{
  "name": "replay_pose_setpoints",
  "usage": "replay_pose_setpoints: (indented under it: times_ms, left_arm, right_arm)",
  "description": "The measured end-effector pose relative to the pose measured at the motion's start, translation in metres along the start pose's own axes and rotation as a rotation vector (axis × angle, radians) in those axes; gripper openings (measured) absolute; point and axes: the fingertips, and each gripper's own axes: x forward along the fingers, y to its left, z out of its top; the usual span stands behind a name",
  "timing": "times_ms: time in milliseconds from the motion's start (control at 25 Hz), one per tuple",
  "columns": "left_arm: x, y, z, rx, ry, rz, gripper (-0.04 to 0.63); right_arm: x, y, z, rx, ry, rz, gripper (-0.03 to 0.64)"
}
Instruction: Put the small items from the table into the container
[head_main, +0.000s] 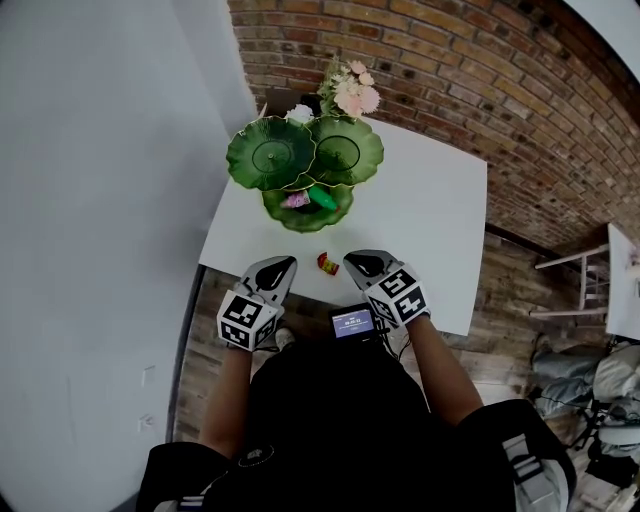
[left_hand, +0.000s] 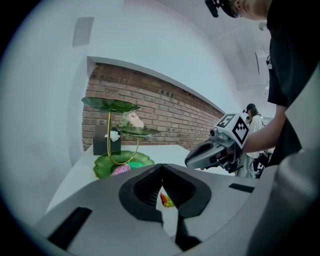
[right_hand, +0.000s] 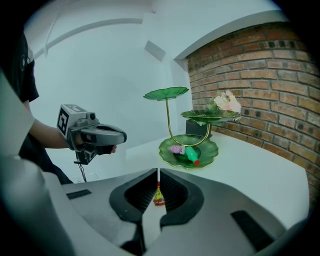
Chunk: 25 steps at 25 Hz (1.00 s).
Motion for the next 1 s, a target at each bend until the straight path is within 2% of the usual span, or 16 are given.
replay_pose_setpoints:
  times_ms: [280,440,680,1000]
  left_arm:
    - [0.001,-0.007,-0.006,0.008,0.01,-0.013,0.009]
    - [-0.001,-0.007,-0.01,-0.029,0.007,-0.012,0.009]
    - [-0.003,-0.011,-0.017,-0.006,0.031,0.003,0.011]
    - [-0.009,-0.012,-0.032,-0.035,0.056,0.008,0.011]
  right_arm:
    - [-0.001,0.005,-0.004,0.009,-0.004,0.006,0.028]
    - [-0.003,0.009,-0.006,0.017,-0.011,0.02,0.028]
    - [-0.004,0.007,-0.015,0.009,0.006,0.018,0.029]
    - [0.008,0.012,-0.025,-0.016,0.046,0.05,0.031]
